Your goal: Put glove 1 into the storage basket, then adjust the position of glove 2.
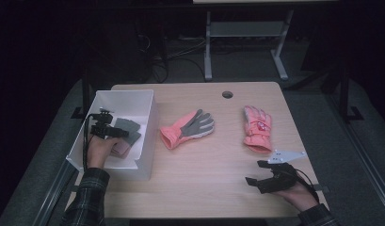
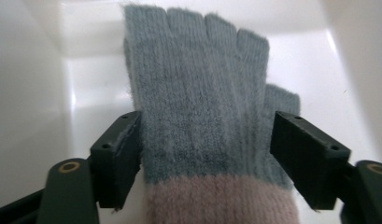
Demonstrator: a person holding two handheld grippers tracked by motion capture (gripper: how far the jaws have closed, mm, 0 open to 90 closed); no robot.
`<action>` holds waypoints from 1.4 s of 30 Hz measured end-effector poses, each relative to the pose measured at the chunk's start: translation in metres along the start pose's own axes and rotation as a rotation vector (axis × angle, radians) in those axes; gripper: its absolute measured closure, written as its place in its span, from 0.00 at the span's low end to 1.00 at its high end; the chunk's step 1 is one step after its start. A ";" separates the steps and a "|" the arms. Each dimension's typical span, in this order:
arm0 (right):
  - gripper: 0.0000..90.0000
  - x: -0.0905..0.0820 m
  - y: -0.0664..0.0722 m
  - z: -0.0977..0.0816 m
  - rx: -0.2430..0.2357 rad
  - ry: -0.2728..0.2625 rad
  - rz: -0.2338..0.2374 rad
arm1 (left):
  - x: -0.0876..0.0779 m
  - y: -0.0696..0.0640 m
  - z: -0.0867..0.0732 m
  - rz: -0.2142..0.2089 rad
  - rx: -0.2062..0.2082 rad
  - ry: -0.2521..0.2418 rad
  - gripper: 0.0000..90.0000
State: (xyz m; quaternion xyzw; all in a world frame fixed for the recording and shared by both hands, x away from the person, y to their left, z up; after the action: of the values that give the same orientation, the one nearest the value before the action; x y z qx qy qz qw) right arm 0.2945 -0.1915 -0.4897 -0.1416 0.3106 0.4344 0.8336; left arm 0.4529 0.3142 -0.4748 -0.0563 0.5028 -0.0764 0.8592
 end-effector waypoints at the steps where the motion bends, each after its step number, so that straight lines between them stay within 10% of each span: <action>1: 0.18 0.000 0.000 0.000 0.000 -0.002 -0.002 | -0.005 -0.003 0.003 -0.008 -0.007 -0.017 0.23; 18: 0.18 0.000 0.001 0.001 0.002 0.004 -0.009 | -0.079 -0.063 0.033 -0.178 0.170 -0.130 0.16; 42: 0.18 0.000 0.001 0.000 0.002 0.006 -0.007 | -0.082 -0.195 0.038 -0.358 0.352 -0.172 0.26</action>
State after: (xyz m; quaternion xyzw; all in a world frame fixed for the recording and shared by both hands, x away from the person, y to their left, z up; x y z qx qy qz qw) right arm 0.2939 -0.1905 -0.4897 -0.1429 0.3129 0.4307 0.8344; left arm 0.4322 0.1388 -0.3519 -0.0004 0.3891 -0.3084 0.8680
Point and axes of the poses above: each handheld gripper's, and its own axes: x roughly forward along the jaws, z roughly out of its top, y roughly to its left, the point moved 7 cm from there along x, roughly forward along the jaws, and after that the axes turned 10 degrees about -x, right-handed, at the moved point
